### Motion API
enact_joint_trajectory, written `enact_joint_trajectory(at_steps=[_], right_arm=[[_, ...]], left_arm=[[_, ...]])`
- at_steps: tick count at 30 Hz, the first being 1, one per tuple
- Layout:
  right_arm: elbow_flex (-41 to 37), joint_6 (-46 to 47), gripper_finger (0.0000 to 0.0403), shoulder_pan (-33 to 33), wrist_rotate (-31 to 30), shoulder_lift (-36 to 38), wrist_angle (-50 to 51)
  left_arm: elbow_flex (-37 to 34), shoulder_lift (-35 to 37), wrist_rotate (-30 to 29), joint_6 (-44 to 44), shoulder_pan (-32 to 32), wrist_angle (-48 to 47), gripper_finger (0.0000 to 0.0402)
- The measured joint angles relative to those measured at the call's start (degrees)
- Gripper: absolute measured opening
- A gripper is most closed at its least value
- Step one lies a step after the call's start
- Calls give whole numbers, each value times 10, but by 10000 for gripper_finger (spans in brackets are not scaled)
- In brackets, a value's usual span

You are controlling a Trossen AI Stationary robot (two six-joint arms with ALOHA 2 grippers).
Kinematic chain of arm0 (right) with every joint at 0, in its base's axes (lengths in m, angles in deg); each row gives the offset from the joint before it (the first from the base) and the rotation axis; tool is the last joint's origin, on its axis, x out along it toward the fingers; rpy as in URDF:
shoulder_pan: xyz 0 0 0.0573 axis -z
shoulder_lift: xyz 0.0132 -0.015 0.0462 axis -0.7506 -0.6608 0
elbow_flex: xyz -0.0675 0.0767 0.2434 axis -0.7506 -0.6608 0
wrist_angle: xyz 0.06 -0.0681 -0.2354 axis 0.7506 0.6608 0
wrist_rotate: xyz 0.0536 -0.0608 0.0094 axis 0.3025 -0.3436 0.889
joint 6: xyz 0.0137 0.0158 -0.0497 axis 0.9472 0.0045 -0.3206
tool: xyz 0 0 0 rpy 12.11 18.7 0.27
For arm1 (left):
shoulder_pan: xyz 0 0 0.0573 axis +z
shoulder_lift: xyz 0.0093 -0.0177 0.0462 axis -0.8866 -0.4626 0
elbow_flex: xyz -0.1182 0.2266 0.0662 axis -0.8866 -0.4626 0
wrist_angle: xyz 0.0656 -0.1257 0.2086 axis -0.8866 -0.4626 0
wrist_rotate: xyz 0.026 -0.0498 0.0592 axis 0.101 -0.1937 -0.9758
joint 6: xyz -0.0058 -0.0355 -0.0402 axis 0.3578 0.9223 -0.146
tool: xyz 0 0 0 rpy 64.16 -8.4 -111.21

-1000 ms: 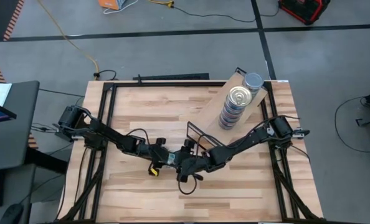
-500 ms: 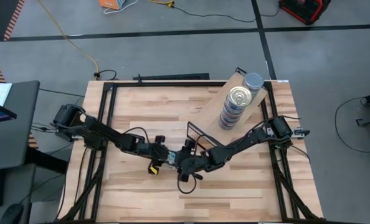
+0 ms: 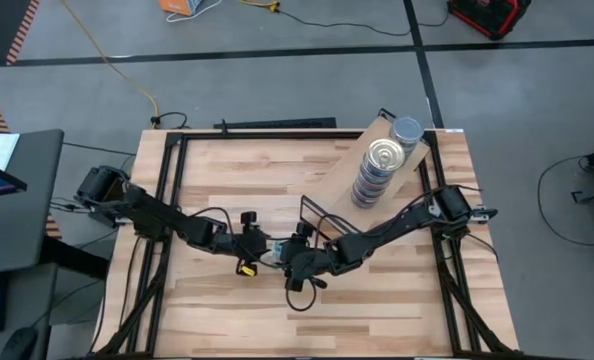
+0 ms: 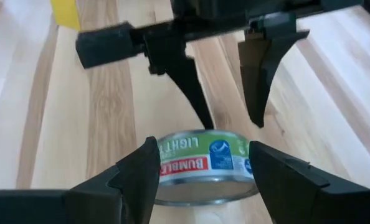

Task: Stack canned seafood by type on shelf
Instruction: Stack the green tuna can on the shelf

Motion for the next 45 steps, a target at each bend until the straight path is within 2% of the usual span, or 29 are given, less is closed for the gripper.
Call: enact_joint_trajectory(at_steps=[7, 12, 16, 22, 24, 27, 35, 39, 45], right_arm=[[1, -4, 271, -3, 0, 32, 12], [0, -3, 271, -9, -1, 43, 27], [0, 0, 271, -11, 0, 44, 26], [0, 0, 271, -10, 0, 45, 33], [-1, 0, 271, -13, 1, 61, 60], [0, 34, 271, -19, -8, 103, 114], [0, 132, 271, -74, -106, 211, 295], [1, 142, 271, -126, -187, 255, 320], [1, 145, 271, -183, -305, 294, 355]], left_arm=[[-1, 58, -8, 0, -9, -23, 205], [-1, 119, 10, -5, -15, -30, 208], [-1, 133, 29, -15, -27, -34, 208], [10, 141, 27, -25, -32, -32, 208], [23, 141, 19, -10, -32, -32, 208], [44, 135, -29, 72, -32, -33, 208], [95, 60, -53, 192, -59, -94, 217], [149, 8, -106, 266, -90, -146, 219], [277, -90, -195, 380, -122, -265, 220]])
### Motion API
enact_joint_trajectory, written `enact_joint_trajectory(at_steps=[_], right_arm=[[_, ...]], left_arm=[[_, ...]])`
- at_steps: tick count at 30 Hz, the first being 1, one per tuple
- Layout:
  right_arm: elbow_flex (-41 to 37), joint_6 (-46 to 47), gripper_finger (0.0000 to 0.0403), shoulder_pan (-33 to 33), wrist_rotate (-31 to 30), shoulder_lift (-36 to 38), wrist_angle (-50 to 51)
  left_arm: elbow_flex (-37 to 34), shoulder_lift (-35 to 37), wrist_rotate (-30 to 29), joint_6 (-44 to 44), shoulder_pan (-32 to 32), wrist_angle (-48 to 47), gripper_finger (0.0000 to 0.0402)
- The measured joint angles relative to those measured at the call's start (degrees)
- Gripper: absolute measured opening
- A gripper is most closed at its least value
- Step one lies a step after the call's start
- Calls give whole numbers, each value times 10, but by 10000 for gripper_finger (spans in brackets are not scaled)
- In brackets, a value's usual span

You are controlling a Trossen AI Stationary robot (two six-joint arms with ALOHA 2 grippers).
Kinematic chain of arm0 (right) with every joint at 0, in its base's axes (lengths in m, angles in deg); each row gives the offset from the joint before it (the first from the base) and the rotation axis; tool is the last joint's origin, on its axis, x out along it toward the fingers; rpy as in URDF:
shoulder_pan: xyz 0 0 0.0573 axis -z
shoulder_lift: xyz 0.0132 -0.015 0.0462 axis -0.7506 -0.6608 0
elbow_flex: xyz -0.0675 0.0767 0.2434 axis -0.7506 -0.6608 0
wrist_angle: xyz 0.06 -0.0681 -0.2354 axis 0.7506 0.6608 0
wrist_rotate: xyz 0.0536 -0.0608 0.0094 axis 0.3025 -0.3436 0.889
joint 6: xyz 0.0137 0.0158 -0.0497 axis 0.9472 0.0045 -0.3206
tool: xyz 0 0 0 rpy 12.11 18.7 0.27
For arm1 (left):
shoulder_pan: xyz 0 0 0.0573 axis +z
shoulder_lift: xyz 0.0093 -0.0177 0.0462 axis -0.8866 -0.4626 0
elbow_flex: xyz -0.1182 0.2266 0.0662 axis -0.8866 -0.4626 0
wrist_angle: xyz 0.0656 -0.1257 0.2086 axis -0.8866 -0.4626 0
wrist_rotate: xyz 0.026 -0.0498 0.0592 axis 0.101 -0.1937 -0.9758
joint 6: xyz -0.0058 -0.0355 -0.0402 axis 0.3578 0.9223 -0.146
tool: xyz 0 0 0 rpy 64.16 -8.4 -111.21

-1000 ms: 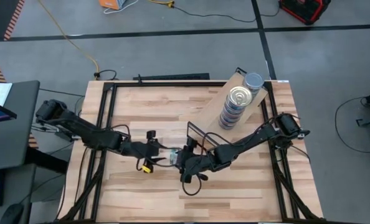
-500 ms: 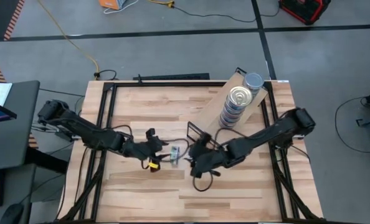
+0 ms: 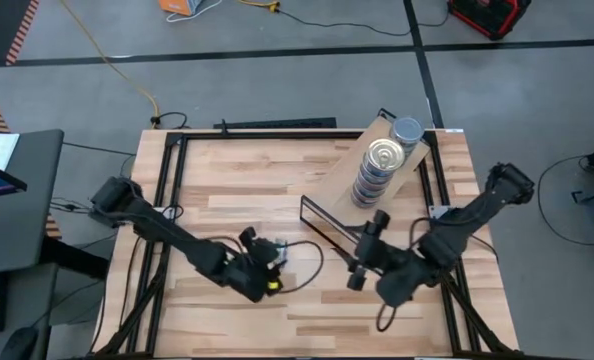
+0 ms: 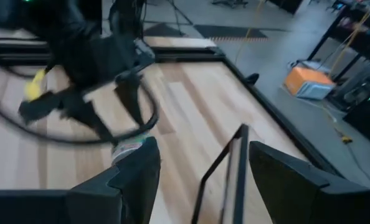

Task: Stack canned seafood by type on shelf
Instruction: Stack the green tuna can on the shelf

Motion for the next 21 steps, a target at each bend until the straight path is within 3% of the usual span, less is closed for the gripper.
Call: enact_joint_trajectory(at_steps=[9, 15, 21], right_arm=[[0, 85, 271, -81, -90, 12, 107], [0, 180, 271, -126, -146, 17, 179], [0, 193, 271, -143, -165, 18, 183]], left_arm=[[132, -104, -22, 145, -4, -152, 220], [139, -112, -97, 267, -10, -206, 220], [138, -123, -166, 342, -21, -211, 220]])
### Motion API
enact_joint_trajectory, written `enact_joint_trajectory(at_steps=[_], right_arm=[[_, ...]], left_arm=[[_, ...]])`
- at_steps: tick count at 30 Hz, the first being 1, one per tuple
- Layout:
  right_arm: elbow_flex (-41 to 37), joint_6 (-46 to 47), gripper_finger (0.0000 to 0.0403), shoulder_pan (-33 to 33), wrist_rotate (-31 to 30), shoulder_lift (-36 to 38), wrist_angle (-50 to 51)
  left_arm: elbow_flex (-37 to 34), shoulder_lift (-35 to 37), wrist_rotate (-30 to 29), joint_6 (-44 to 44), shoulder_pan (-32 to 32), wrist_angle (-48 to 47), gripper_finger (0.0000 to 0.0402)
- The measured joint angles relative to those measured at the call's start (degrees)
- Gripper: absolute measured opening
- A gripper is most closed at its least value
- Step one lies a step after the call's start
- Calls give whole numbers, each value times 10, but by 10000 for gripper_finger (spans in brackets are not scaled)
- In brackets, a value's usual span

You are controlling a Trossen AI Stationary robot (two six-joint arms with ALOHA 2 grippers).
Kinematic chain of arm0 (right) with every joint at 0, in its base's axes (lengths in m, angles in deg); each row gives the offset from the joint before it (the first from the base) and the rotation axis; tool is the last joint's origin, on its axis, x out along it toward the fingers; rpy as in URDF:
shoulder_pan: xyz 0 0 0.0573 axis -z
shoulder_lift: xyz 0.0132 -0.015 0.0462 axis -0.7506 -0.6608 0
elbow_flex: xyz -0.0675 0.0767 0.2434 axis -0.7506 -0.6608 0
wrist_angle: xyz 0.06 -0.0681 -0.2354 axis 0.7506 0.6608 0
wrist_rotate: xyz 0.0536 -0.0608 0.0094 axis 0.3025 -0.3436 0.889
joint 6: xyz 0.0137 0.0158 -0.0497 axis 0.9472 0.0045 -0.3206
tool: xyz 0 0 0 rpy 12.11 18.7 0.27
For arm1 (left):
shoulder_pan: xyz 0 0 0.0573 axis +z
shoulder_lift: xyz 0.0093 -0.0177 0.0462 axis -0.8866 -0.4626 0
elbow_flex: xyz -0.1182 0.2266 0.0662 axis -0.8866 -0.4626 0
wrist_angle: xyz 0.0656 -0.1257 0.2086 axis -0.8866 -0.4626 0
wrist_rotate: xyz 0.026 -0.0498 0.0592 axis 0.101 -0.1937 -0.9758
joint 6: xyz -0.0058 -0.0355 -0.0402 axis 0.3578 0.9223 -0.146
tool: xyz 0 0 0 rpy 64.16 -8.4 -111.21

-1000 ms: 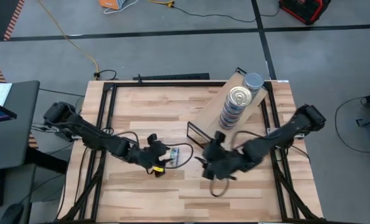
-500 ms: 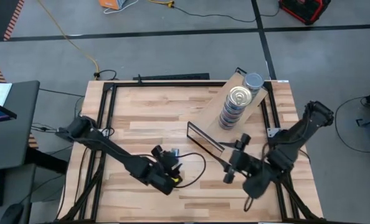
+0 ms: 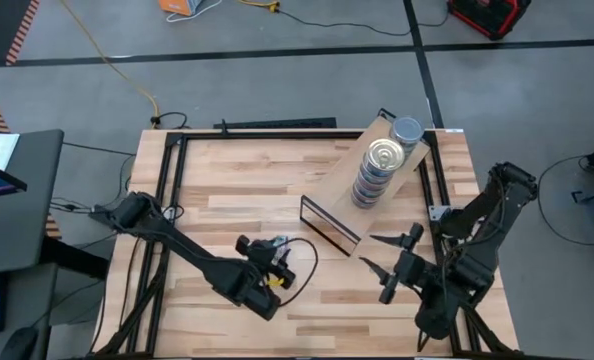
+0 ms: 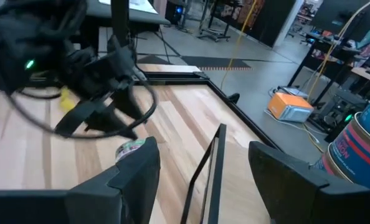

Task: Stack canned seafood by type on shelf
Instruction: Stack the green tuna can on the shelf

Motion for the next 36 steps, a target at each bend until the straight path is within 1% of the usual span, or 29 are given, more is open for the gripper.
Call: enact_joint_trajectory(at_steps=[8, 11, 15, 19, 23, 30, 36], right_arm=[[0, 0, 271, 18, 0, 0, 0], [0, 0, 271, 21, 0, 0, 0], [0, 0, 271, 21, 1, 0, -1], [0, 0, 271, 21, 1, 0, -1], [0, 0, 271, 21, 2, 0, -1], [0, 0, 271, 21, 2, 0, -1], [0, -1, 271, 21, 2, 0, -1]], left_arm=[[0, -68, -25, 56, -4, 9, 220], [-1, -78, -25, 72, -4, 9, 220], [-1, -81, -11, 75, -3, 8, 220], [0, -81, 4, 59, -3, 4, 220], [0, -80, 33, 54, -2, -17, 219], [1, -73, 51, 46, -4, -24, 219], [20, -71, 72, -6, -4, -19, 219]])
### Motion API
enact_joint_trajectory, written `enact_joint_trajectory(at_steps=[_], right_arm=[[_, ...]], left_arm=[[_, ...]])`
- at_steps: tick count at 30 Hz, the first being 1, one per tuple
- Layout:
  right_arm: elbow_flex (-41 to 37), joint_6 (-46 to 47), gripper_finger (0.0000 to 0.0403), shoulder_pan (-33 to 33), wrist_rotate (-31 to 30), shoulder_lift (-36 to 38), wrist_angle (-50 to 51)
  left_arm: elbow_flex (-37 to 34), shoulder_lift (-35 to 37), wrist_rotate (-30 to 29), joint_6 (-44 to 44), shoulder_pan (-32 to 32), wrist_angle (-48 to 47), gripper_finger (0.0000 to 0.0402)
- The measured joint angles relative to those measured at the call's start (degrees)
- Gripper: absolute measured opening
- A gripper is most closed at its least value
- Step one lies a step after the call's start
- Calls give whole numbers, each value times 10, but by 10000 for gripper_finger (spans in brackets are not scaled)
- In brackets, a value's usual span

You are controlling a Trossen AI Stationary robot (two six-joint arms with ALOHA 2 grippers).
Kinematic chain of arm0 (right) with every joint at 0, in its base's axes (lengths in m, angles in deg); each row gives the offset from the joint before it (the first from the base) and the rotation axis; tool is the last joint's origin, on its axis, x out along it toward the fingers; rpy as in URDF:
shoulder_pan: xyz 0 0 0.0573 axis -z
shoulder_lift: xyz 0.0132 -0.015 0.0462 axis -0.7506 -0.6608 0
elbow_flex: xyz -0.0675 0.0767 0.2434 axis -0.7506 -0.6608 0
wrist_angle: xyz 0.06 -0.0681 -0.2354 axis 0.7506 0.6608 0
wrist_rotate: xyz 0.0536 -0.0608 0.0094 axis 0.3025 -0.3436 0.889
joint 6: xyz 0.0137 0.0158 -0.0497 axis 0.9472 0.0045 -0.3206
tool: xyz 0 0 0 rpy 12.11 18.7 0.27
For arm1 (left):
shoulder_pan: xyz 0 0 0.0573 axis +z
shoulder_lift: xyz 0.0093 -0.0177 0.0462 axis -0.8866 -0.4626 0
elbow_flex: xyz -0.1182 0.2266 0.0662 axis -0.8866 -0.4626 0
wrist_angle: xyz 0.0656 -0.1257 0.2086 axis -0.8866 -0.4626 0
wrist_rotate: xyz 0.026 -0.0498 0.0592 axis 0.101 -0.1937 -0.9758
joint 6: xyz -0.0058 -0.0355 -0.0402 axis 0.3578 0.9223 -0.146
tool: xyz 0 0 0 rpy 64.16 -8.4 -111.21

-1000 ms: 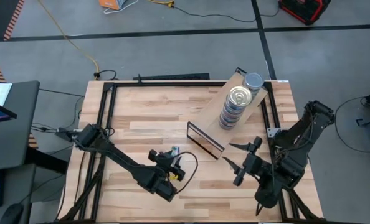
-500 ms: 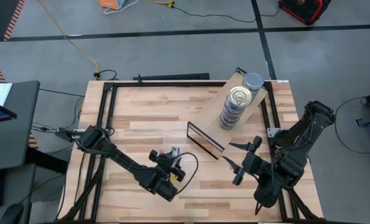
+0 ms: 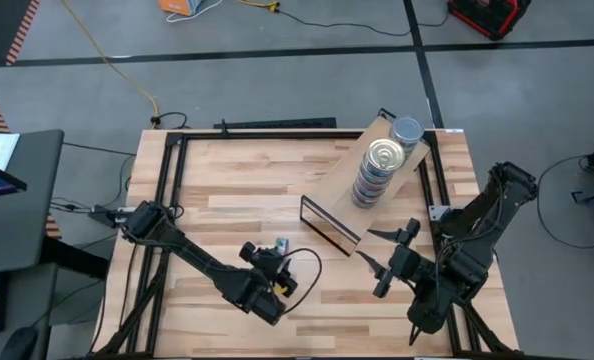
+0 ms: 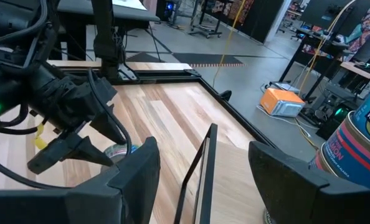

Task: Stack canned seafood by type on shelf
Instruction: Stack the green tuna can on the shelf

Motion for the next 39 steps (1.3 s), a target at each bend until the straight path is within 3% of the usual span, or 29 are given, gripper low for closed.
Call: enact_joint_trajectory(at_steps=[7, 15, 20, 25, 29, 35, 39], right_arm=[[0, 0, 271, 0, 0, 0, 0], [0, 0, 271, 0, 1, 0, -1], [0, 0, 271, 3, 1, 0, 0], [0, 11, 271, -10, 1, 0, 31], [0, 93, 271, -37, -12, 1, 114], [-8, 357, 271, -80, -35, 2, 332], [-33, 380, 271, -95, -41, 16, 330]], left_arm=[[19, -2, -14, -27, 0, 1, 219], [28, -2, -69, -13, -7, 1, 219], [29, -1, -59, -20, -15, 0, 229], [29, 13, -32, -15, -16, -6, 266], [29, 23, -23, 37, -15, -14, 302], [29, 9, -15, 107, -7, -13, 321], [29, -10, -17, 117, 4, -15, 320]])
